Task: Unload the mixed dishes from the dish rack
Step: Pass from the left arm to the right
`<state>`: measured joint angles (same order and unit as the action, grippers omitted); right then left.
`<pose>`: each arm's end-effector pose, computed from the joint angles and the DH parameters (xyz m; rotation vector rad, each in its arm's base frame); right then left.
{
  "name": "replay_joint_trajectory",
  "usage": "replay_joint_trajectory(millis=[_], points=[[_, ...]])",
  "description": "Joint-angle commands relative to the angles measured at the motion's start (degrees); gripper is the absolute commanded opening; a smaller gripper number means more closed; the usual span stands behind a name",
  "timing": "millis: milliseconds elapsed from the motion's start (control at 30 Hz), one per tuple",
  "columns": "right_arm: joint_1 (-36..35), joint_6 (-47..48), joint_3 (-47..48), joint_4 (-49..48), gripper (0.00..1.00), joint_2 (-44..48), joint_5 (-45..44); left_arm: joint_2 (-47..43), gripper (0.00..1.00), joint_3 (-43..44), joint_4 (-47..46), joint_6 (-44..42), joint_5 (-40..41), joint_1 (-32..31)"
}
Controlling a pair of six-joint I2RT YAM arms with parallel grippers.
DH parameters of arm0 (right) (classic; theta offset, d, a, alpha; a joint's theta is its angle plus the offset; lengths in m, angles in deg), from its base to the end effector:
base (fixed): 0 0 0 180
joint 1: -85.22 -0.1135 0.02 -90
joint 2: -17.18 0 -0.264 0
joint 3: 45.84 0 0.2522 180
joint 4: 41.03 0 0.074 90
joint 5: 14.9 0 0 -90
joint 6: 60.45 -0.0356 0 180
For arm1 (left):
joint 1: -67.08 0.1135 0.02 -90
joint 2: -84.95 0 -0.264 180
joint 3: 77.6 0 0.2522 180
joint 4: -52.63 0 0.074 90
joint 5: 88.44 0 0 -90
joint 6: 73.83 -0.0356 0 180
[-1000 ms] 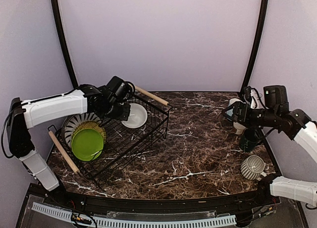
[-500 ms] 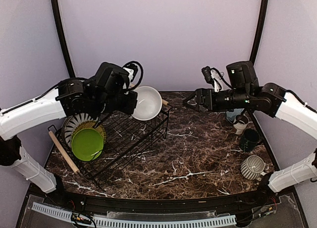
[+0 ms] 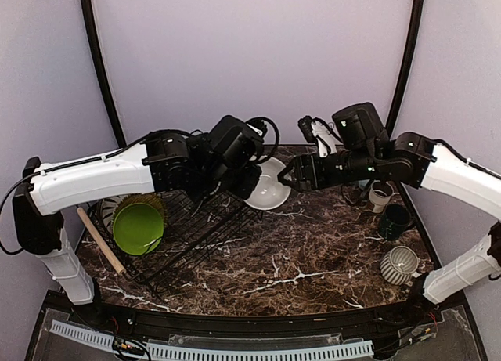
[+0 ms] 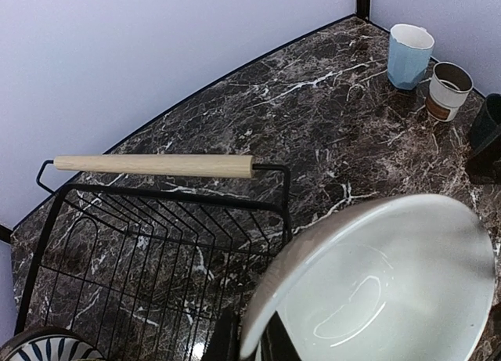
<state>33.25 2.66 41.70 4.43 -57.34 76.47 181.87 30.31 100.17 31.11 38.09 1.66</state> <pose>0.1766 0.2272 0.3660 -0.5038 2.1967 0.8071 0.1781 -0.3384 0.3626 0.5647 1.9948 -0.1487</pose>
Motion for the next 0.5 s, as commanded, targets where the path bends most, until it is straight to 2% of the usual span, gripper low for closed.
replay_joint_trajectory(millis=[0,133,300,400,467], points=[[-1.9,-0.4,3.2,4.3,0.73,-2.8,-9.0,1.5,0.01,6.3,0.8,0.5,1.8,-1.8],[-2.6,-1.2,5.3,8.0,0.59,-6.0,-14.0,3.0,0.01,7.8,1.5,1.8,1.6,-2.4],[-3.2,-1.5,6.4,8.7,0.29,-8.5,-16.4,3.7,0.01,7.8,1.6,3.0,1.0,-2.5],[-3.3,-1.7,6.6,8.4,0.14,-8.9,-17.1,4.0,0.01,7.9,1.6,3.3,0.2,-2.5],[-3.3,-1.4,6.1,6.9,0.04,-8.8,-17.0,4.1,0.05,7.9,1.7,3.5,-0.4,-2.5]])
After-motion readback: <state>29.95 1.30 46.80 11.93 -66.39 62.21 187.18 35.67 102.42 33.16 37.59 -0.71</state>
